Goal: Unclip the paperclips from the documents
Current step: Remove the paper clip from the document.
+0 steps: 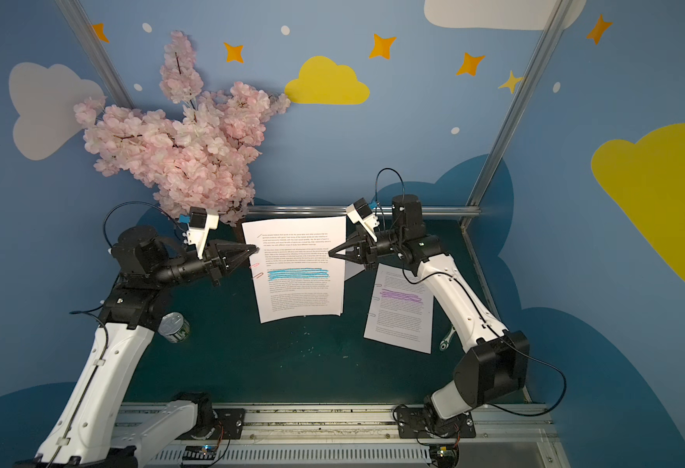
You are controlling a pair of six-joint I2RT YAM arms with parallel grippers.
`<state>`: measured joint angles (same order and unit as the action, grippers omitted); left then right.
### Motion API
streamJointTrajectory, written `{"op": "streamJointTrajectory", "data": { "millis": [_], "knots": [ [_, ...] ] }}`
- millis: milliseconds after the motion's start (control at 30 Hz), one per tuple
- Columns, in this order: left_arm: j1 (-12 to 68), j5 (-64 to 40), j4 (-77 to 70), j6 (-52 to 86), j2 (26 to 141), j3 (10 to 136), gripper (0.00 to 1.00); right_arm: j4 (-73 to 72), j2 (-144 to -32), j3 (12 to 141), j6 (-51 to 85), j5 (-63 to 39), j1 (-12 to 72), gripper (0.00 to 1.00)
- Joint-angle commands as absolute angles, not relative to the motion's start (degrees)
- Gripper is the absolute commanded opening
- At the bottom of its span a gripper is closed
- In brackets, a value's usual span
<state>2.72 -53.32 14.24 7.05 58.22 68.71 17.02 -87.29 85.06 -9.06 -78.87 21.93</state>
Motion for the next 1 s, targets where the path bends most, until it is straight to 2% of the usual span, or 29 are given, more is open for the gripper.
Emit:
{"op": "streamJointTrajectory", "data": {
  "millis": [0,867,967],
  "knots": [
    [1.73,-52.54,17.31,4.14,57.78,70.75,0.02,17.36,-85.69,84.57,-9.41,-79.28,20.68,0.0],
    [-1.89,-53.61,13.92,6.76,58.36,69.22,0.02,17.79,-83.61,82.18,-9.59,-79.28,17.2,0.0],
    [-1.88,-51.14,16.99,6.13,59.38,68.26,0.02,18.0,-83.67,82.2,-9.86,-79.05,17.34,0.0]
  ]
}}
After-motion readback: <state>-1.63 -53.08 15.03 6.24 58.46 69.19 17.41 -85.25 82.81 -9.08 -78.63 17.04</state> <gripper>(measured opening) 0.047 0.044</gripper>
